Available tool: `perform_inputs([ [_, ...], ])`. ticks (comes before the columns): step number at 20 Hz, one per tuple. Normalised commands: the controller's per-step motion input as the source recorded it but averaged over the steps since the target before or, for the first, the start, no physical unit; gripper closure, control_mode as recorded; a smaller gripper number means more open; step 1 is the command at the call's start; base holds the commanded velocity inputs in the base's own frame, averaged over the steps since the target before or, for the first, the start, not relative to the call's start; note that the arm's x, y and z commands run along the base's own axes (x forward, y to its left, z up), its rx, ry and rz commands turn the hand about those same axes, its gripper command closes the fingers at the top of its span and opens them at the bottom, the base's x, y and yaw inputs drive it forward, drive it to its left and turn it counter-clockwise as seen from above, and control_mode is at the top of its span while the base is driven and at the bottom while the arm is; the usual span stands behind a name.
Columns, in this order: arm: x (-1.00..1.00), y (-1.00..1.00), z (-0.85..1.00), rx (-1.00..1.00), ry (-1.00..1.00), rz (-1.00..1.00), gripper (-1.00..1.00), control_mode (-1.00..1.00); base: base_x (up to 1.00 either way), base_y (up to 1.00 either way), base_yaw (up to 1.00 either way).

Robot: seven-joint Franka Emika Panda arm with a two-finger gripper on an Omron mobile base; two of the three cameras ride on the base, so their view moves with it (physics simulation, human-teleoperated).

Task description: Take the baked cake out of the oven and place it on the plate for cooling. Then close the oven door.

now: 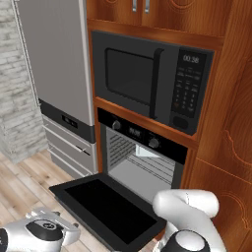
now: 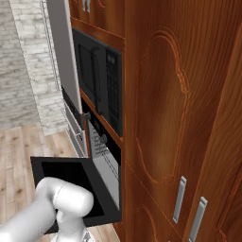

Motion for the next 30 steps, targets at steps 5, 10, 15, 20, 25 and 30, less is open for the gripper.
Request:
perform_inputs([
  [5, 0.48, 0.09, -0.44, 0.0, -0.13, 0.0, -1.0, -1.0, 0.0, 0.0, 0.0],
  [10, 0.4, 0.0, -0.66, 0.0, -0.14, 0.0, -1.0, -1.0, 0.0, 0.0, 0.0],
  [15, 0.27, 0.0, -0.68, 0.0, -0.13, 0.0, -1.0, -1.0, 0.0, 0.0, 0.0],
  [20, 0.31, 0.0, -0.57, 0.0, -0.13, 0.0, -1.0, -1.0, 0.0, 0.0, 0.0],
  [25, 0.33, 0.0, -0.51, 0.0, -0.1, 0.0, -1.0, -1.0, 0.0, 0.0, 0.0],
  [30, 0.18, 0.0, -0.49, 0.0, -0.06, 0.0, -1.0, -1.0, 0.0, 0.0, 0.0],
])
